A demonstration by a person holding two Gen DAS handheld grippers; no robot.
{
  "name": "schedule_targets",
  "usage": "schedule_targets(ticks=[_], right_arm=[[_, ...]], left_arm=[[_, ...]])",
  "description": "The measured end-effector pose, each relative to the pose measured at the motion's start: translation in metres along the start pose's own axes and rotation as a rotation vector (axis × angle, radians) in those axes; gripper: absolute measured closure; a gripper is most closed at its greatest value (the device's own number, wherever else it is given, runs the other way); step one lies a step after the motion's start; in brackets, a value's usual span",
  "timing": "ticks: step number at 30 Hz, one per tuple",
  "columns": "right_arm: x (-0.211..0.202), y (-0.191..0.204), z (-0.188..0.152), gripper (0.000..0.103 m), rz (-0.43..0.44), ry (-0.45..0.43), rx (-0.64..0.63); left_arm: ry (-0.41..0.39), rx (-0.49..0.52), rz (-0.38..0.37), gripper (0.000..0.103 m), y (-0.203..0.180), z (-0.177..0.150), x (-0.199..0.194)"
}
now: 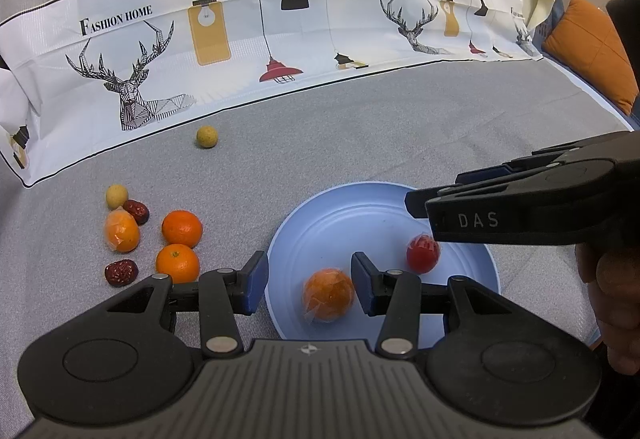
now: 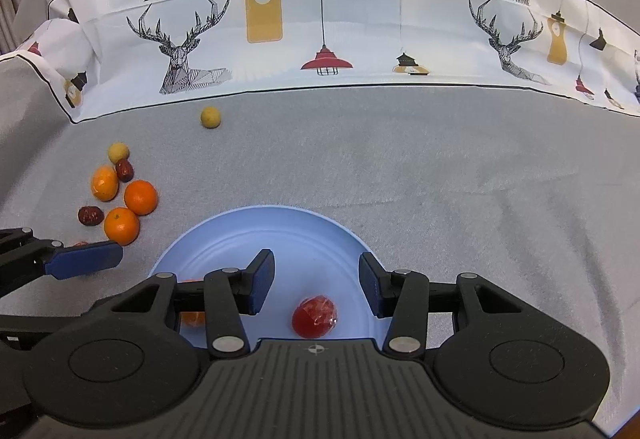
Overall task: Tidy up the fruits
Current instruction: 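Move both open tools back toward the fruit cluster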
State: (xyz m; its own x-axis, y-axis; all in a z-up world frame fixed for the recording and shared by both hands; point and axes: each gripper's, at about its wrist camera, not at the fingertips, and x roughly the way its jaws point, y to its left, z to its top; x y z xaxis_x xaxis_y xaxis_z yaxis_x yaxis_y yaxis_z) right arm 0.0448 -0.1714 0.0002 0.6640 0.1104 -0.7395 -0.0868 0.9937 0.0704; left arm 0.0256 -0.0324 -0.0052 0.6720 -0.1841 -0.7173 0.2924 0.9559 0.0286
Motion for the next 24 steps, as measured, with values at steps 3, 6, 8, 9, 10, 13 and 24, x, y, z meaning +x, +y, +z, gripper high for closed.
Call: schedule_targets(ticks=[3,6,8,9,10,13,24], right_arm=[[-0.003,-0.001,0.002,0.058,0.002,-0.020,0.013],[-0.006,-0.002,0.004,0.066,0.010,-0.045,0.028],[-0.009,-0.002,0.006,0.073,0.018,-0.066,0.039],[-0.010,-0.003,0.007,0.074,0.022,-0.077,0.043],[-0.011,-0.002,0.008,0.078,0.025,-0.089,0.047],[-0.015,-0.001,0.010,0.082,0.039,-0.123,0.061],[-0.024,0.014,0.014,0.082,0.110,-0.210,0.063]], left_arm=[[-0.007,-0.004,0.004,0.055,0.001,0.000,-0.001],[-0.012,-0.013,0.010,0.062,0.003,0.000,-0.003],[-0.017,-0.022,0.009,0.065,0.005,0.002,-0.005],[-0.021,-0.026,0.009,0.070,0.006,0.002,-0.005],[-0.023,-0.028,0.009,0.072,0.007,0.003,-0.006],[-0.029,-0.034,0.012,0.077,0.010,0.005,-0.008],[-0.039,-0.284,0.080,0.081,0.080,0.018,-0.025]])
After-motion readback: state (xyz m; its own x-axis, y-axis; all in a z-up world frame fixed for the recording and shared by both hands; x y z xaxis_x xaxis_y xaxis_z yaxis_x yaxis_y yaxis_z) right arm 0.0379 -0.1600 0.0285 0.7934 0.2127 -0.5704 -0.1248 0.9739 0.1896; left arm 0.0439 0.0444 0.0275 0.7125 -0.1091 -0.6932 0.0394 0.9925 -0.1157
